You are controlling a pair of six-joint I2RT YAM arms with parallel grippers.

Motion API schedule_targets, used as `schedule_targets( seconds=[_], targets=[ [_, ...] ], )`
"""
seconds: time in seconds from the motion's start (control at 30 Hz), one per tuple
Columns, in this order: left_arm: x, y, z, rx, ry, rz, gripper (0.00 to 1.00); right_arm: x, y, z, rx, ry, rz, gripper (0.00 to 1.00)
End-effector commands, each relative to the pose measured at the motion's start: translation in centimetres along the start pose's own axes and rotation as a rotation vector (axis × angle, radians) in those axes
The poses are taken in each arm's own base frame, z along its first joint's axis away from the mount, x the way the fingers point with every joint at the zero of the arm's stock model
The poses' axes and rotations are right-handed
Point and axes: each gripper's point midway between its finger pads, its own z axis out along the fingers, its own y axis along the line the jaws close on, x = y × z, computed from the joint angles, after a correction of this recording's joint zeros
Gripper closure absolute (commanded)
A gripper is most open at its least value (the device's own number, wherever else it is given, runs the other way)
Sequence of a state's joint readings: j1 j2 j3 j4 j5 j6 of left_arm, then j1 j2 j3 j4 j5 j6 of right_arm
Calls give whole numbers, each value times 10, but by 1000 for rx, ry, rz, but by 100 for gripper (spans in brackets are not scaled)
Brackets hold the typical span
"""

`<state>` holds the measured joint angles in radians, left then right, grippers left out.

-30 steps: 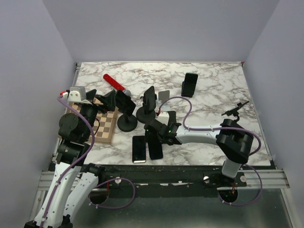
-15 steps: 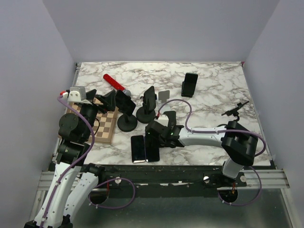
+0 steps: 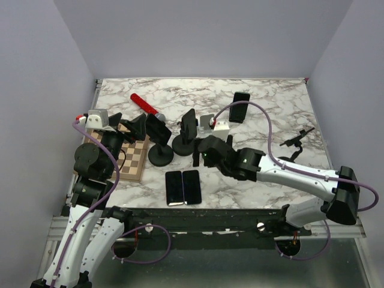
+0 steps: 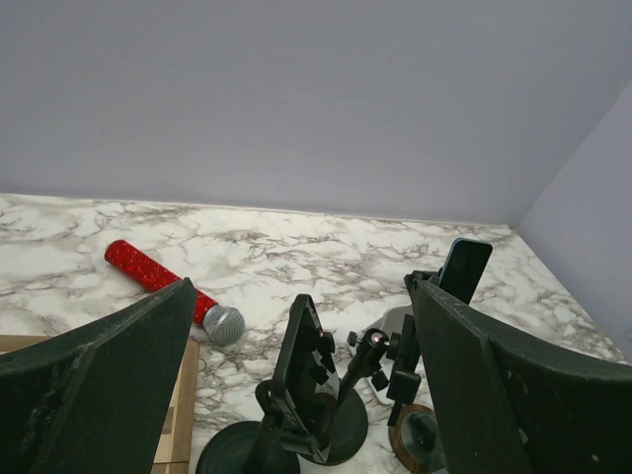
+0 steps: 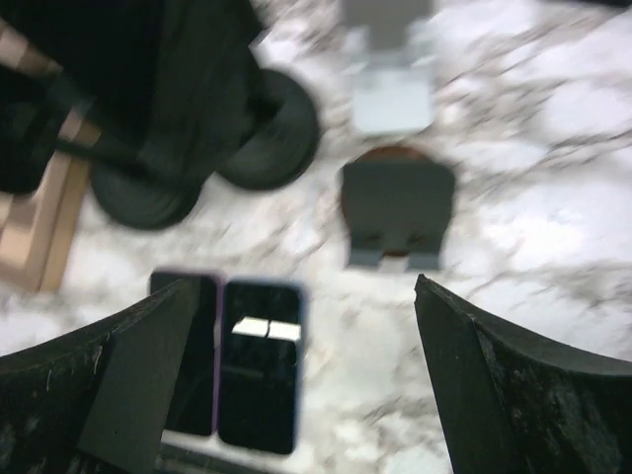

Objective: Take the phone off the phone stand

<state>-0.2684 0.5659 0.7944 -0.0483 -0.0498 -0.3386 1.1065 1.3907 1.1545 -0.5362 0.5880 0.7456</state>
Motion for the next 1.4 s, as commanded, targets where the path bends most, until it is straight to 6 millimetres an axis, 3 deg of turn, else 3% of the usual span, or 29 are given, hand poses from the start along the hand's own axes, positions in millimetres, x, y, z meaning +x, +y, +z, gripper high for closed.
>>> schedule_targets(
  seconds=[0.0,0.23,0.33,0.47,0.6,0.73,1.37],
  targets=[
    [0,0,0,3,0,-4,1,-41,-69,19,237,-50,-68,0],
    [-1,2,-1,-7,-4,2,2,-99,-138,46,377,-110,44,0],
    [0,0,0,3,3,-1,2,-118,-162,73,365,-93,105,0],
    [0,0,0,2,2,0,2,-139,-180,115,358,-94,93,0],
    [2,2,1,-6,6,4,2,-148,-203,156,386,-52,128,0],
    [2,2,2,-4,9,4,2,-152,-206,184,333,-27,144,0],
    [7,3,4,-7,20,3,1,-154,-240,205,476,-33,113,4]
  ],
)
